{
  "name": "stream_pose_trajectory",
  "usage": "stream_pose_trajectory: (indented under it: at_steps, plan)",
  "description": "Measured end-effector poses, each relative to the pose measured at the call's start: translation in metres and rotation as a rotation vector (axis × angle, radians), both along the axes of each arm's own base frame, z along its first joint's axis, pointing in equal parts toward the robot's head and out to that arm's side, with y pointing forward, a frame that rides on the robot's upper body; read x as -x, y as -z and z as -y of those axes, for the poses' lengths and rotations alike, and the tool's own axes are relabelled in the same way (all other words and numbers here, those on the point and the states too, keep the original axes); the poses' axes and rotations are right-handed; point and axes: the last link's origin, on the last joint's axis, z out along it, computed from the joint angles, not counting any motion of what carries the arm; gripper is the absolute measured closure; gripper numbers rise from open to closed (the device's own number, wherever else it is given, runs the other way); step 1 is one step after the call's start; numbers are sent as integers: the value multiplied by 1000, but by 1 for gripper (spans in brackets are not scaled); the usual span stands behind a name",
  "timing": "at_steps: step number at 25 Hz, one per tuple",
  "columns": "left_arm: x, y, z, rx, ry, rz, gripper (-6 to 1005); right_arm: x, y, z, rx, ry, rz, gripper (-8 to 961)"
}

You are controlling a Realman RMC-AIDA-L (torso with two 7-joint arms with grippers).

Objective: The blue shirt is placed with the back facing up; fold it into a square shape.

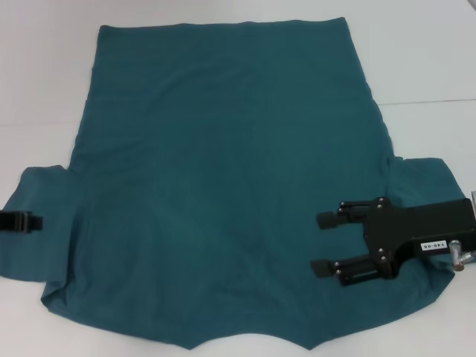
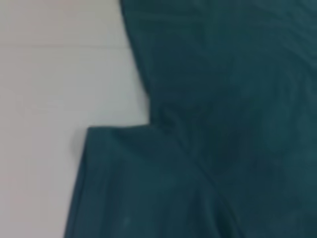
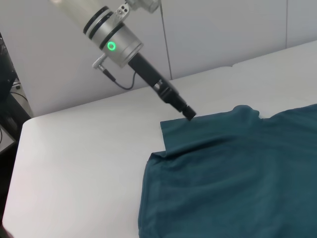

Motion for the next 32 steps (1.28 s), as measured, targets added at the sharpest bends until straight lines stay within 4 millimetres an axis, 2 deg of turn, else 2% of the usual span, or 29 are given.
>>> stream_pose_trajectory:
  at_steps: [7,14,18,30,32]
  plan:
    - [-3,-3,-2,-3,16,-30,936,-1,0,0,-4,3,0,69]
    - [16,-33,18,-80,-32,-72,933,1,0,-4,-17,-1,9,69]
    - [27,-42,28,-115,-71,-72,821,3,0,-7,-18,-9,12,69]
    - [44,-28,33,-72,-122,-115,514,10,2,-14,-29,-28,21,68]
    - [45,-28,33,-72,-124,-115,405,10,2,-14,-28,-28,22,68]
